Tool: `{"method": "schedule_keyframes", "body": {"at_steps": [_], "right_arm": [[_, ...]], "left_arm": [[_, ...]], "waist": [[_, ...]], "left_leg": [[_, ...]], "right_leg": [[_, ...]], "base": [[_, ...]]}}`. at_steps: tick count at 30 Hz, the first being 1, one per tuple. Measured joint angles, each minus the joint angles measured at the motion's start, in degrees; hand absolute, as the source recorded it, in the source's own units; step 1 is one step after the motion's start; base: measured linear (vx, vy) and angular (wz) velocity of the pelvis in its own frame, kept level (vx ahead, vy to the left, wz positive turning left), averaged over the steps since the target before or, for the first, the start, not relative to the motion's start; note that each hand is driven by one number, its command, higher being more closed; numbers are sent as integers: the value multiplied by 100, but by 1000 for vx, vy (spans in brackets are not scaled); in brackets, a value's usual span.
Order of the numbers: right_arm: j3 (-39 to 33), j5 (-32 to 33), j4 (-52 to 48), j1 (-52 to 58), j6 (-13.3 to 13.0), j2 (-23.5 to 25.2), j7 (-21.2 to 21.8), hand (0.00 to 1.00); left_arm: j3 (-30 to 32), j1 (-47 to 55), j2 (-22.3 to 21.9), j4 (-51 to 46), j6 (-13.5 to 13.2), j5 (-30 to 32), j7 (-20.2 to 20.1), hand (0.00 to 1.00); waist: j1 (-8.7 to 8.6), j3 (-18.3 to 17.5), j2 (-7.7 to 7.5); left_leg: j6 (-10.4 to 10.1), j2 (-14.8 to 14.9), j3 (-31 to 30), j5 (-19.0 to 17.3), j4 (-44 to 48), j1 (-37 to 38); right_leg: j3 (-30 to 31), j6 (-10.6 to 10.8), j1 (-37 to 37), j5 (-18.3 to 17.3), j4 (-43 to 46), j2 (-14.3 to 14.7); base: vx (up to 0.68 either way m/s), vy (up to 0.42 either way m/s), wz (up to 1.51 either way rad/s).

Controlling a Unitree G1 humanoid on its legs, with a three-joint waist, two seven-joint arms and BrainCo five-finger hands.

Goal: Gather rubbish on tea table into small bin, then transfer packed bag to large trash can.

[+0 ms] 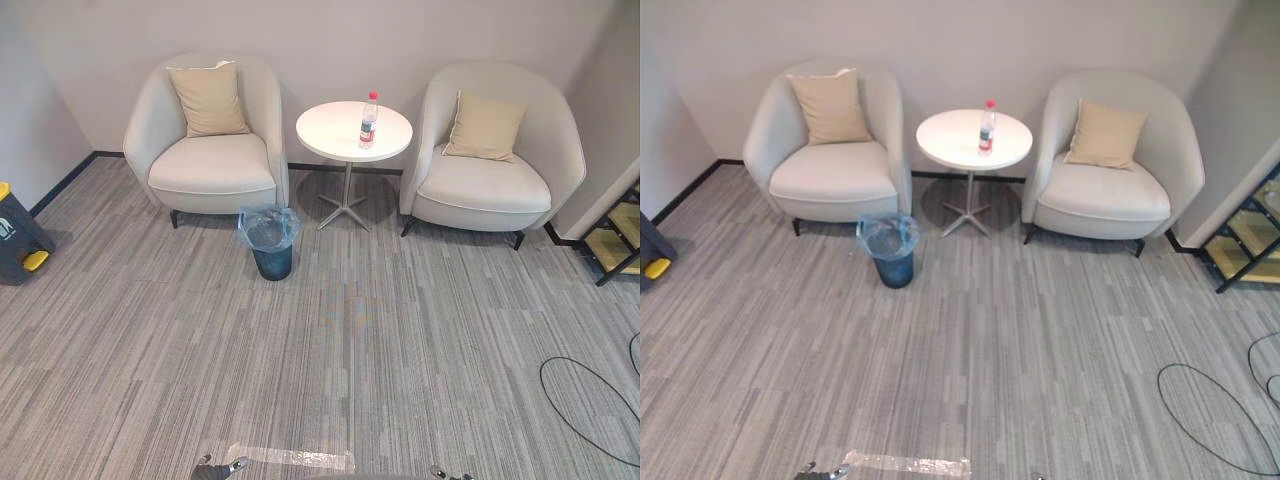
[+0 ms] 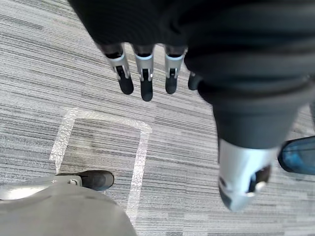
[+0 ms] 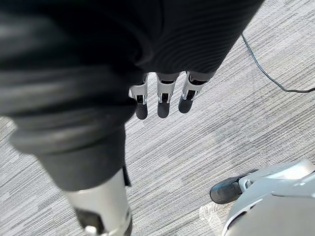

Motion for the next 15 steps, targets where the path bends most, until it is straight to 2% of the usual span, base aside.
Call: {"method": "schedule_keyframes", "body": {"at_steps": [15], "right_arm": [[75,7,46,-30,47,4,1,0]], "left_arm": [[-429,-82,176,116,6,0,-15,0]], "waist": [[-18,35,-51]], "left_leg": [[-2,2,24,-7,2,-9]], "right_leg": [[26,0,-22,0,-5,1]], "base": [[0,0,0]]}}
